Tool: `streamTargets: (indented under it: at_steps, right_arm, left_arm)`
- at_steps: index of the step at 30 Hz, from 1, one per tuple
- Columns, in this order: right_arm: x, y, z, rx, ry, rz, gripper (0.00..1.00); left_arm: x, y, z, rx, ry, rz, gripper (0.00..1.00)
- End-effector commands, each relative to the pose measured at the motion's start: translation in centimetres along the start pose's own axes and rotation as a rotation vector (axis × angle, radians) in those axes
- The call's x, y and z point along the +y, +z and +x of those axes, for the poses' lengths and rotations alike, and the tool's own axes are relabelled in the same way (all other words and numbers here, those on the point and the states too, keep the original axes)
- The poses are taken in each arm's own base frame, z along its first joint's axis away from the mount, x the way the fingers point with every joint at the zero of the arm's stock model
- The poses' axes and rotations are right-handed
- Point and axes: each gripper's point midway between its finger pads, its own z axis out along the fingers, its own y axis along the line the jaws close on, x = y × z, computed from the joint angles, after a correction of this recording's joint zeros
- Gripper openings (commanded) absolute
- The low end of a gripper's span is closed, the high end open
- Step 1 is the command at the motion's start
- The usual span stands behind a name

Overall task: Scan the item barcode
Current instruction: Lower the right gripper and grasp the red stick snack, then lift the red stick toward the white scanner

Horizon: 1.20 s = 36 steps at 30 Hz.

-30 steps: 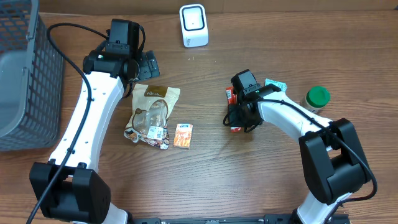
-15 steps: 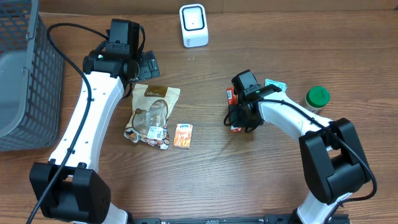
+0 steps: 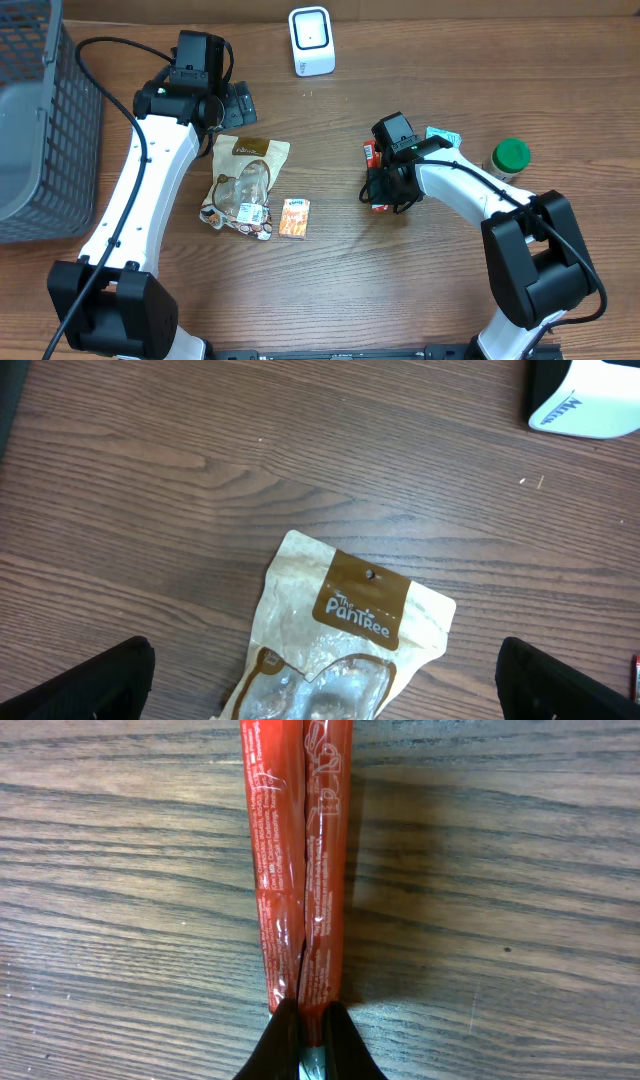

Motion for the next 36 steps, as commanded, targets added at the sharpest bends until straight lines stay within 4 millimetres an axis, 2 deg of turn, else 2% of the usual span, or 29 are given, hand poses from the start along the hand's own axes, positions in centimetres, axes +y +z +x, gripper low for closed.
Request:
streamTargets:
  at_steps: [1,5,8,13,16,21,25,27,30,36]
  right_arm:
    - [-1.2,0.8,1.2,0.045,0.002,0.048,0.04]
    - [-0.6,-2.0,0.5,0.038,-0.024,0.044,0.04]
    - [0.1,-5.1,-0.3,-0.021,-0.105,0.017,0.04]
    - [1.9,-9.8,0.6,-0.085,-0.320,-0.091,0.04]
    - [3.3,-12.6,2.1,-0.111,-0.496,-0.182,0.04]
    - [6.9,-18.0,5.2,-0.224,-0.796,-0.423,0.04]
    - [8.3,-21.3,7.6,-0.309,-0.975,-0.533,0.04]
    - [8.5,-22.3,8.6,-0.326,-1.019,-0.564,0.04]
    - [8.2,-22.6,9.5,-0.315,-1.052,-0.568,0.04]
    - [8.3,-22.5,9.5,-0.312,-1.051,-0.572,0.04]
  left_arm:
    - [-0.2,-0.4,-0.5,-0.017,-0.007,0.002,1.00]
    - [-0.2,-0.4,-0.5,-0.017,-0.007,0.002,1.00]
    - [-0.2,-0.4,-0.5,-0.017,-0.007,0.002,1.00]
    - [-0.2,-0.4,-0.5,-0.017,-0.007,0.002,1.00]
    - [-0.2,-0.4,-0.5,-0.017,-0.007,0.002,1.00]
    - [-0.2,-0.4,-0.5,-0.017,-0.007,0.002,1.00]
    - [-0.2,-0.4,-0.5,-0.017,-0.007,0.002,1.00]
    - [-0.2,-0.4,-0.5,-0.017,-0.007,0.002,1.00]
    - [-0.2,-0.4,-0.5,-0.017,-0.007,0.002,1.00]
    - [-0.2,-0.4,-0.5,-0.017,-0.007,0.002,1.00]
